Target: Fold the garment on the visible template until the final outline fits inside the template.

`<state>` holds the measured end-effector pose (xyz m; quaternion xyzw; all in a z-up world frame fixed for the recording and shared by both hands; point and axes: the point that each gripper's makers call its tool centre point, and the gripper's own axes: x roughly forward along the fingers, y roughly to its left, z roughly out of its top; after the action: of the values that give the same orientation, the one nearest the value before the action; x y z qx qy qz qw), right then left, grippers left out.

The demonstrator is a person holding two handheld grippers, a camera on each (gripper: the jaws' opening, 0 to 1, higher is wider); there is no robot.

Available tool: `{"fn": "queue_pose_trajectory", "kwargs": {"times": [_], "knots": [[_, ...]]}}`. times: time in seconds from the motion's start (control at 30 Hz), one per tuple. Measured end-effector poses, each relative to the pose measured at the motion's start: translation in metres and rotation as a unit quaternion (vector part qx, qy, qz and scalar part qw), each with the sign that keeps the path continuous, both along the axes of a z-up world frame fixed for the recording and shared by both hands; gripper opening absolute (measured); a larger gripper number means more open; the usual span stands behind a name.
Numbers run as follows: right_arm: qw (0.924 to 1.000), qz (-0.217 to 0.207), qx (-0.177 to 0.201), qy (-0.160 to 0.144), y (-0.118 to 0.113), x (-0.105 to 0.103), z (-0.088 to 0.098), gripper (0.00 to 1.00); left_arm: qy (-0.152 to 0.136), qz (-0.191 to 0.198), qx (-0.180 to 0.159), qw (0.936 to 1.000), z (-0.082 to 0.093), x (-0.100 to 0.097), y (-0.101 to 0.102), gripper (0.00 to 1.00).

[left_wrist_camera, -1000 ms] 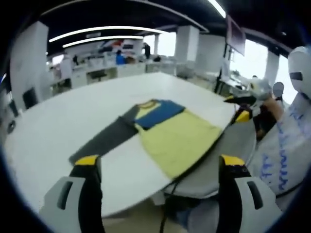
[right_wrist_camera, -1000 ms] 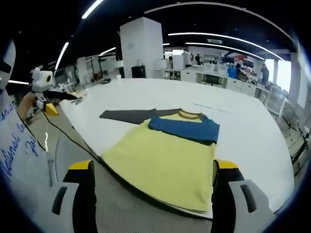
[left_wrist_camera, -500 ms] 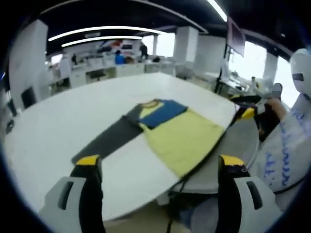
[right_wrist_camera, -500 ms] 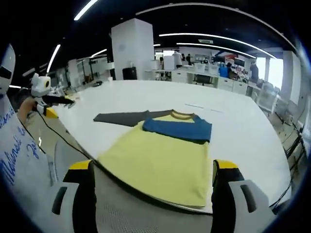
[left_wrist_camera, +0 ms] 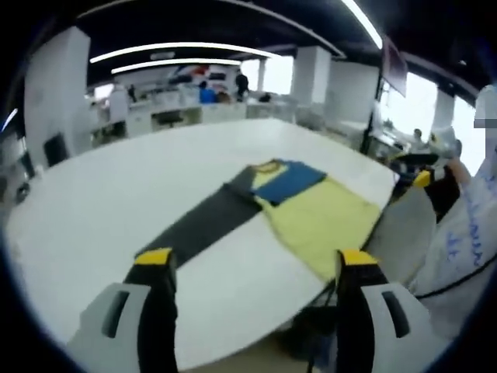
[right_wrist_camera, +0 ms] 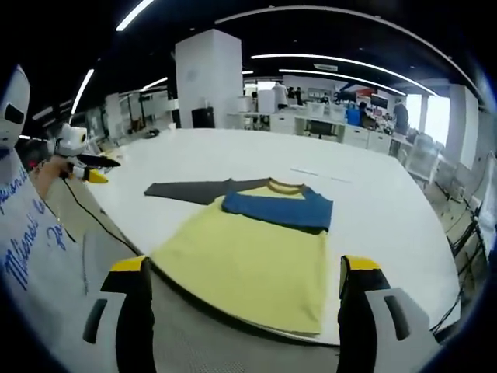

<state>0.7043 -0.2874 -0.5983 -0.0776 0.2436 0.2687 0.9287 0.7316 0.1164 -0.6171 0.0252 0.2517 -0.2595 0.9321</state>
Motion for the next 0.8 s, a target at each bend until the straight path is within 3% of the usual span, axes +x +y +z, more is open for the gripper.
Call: {"fn": "queue_pose_trajectory", "kwargs": {"times": [0.13, 0.23, 0.3, 0.4, 0.5, 0.67, 0.8], "knots": [[0.9999, -0.008, 0.009, -0.003, -0.003, 0.003, 0.003, 1.0, -0.003, 0.022, -0.02, 0.9995, -0.015, 0.022, 0.018, 0.69], [0.9999, -0.012, 0.002, -0.001, -0.007, 0.003, 0.001, 1.0, -0.008, 0.04, -0.01, 0.9991, -0.029, 0.036, 0.033, 0.61], [0.9999, -0.014, 0.002, 0.001, -0.006, 0.003, 0.001, 1.0, 0.005, 0.062, -0.013, 0.998, -0.038, 0.041, 0.042, 0.56], [0.9998, -0.018, 0.003, 0.004, -0.005, 0.002, -0.001, 1.0, 0.009, 0.064, -0.001, 0.9979, -0.047, 0.047, 0.05, 0.53], [0.9998, -0.018, 0.003, 0.007, -0.007, 0.0, -0.004, 1.0, 0.034, 0.091, 0.002, 0.9953, -0.061, 0.055, 0.063, 0.49], [0.9997, -0.025, 0.004, 0.007, -0.01, -0.002, -0.004, 1.0, 0.023, 0.127, -0.002, 0.9916, -0.066, 0.068, 0.079, 0.41], [0.9996, -0.029, 0.003, 0.006, -0.015, -0.003, -0.005, 1.0, 0.035, 0.136, -0.011, 0.99, -0.076, 0.077, 0.084, 0.37]]}}
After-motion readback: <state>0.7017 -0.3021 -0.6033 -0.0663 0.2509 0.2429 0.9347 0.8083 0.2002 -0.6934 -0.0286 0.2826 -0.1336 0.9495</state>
